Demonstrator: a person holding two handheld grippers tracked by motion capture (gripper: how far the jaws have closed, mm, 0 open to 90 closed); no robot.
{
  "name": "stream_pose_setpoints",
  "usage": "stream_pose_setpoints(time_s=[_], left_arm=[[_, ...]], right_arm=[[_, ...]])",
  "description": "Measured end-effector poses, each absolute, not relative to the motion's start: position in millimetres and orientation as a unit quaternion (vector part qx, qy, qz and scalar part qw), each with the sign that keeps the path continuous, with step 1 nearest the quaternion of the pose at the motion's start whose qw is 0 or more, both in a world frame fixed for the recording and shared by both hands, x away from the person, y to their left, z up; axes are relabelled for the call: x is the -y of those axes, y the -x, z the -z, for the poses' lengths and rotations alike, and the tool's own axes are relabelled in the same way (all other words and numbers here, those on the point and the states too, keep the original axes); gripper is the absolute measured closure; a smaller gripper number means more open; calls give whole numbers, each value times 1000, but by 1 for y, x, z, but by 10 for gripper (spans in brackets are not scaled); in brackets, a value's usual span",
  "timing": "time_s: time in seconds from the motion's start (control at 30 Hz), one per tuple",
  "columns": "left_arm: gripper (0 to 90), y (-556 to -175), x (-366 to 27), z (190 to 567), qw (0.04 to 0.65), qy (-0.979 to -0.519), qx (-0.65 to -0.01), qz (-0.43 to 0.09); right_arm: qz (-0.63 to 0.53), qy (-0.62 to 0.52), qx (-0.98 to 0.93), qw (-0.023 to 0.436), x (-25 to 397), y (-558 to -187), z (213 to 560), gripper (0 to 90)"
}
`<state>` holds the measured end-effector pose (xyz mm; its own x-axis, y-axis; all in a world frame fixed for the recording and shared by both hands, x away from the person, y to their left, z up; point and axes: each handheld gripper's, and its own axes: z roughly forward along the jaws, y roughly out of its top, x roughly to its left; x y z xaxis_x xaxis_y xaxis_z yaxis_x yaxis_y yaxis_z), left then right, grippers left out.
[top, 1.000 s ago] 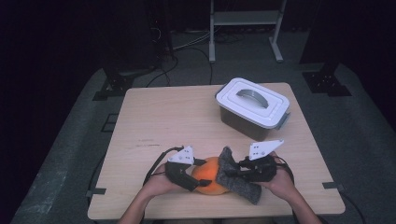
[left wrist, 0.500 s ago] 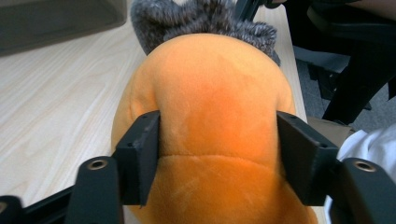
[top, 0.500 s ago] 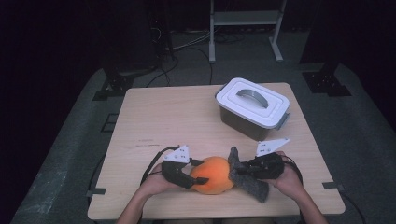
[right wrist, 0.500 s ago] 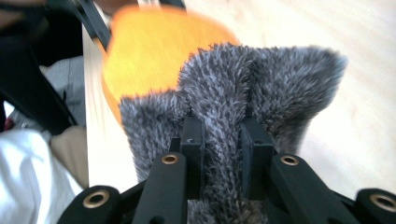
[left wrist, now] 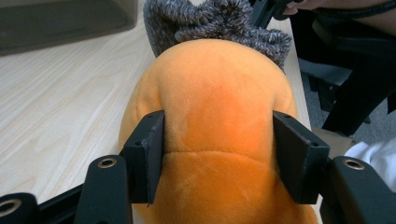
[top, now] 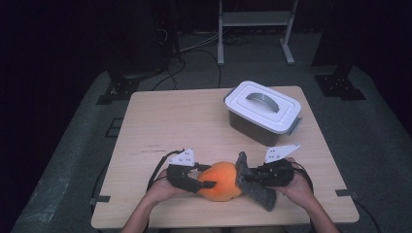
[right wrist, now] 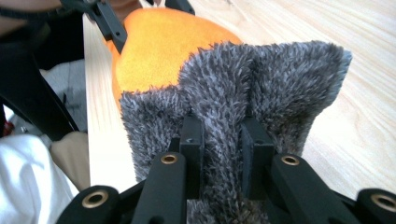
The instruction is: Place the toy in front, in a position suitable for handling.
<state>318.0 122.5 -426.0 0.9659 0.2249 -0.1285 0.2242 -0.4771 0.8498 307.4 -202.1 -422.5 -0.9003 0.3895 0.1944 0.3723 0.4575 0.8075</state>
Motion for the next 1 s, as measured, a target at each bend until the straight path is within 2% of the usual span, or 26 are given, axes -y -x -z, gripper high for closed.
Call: stream_pose_setpoints(time_s=[0.13, 0.2, 0.3, 0.37, 0.57, 0.63, 0.73, 0.83, 0.93, 1.0], left_arm=[[418, -318, -122, 426, 496, -858, -130, -1], [420, -318, -122, 426, 496, -858, -131, -3], [421, -317, -121, 425, 495, -859, -129, -8], [418, -316, -119, 424, 494, -860, -128, -6], [344, -311, -112, 421, 487, -868, -98, -4], [276, -310, -110, 420, 486, -869, -95, -5], [201, -307, -107, 414, 490, -868, -85, -13], [150, -309, -104, 411, 487, -868, -100, -12], [129, -312, -102, 421, 474, -873, -115, 12], [191, -312, -103, 425, 477, -872, -112, 10]], right_arm=[[-521, -202, -829, 7, 195, -303, 407, 734], [-506, -191, -841, 15, 188, -301, 408, 727], [-496, -197, -845, -2, 187, -303, 415, 727], [-480, -205, -853, 10, 191, -304, 415, 727], [-503, -200, -841, 10, 189, -298, 405, 722], [-486, -190, -853, 13, 184, -298, 409, 724], [-483, -184, -856, -28, 185, -300, 416, 721], [-477, -171, -862, -31, 185, -297, 417, 720], [-475, -169, -863, -32, 186, -297, 417, 722], [-476, -172, -862, -33, 186, -298, 416, 729]])
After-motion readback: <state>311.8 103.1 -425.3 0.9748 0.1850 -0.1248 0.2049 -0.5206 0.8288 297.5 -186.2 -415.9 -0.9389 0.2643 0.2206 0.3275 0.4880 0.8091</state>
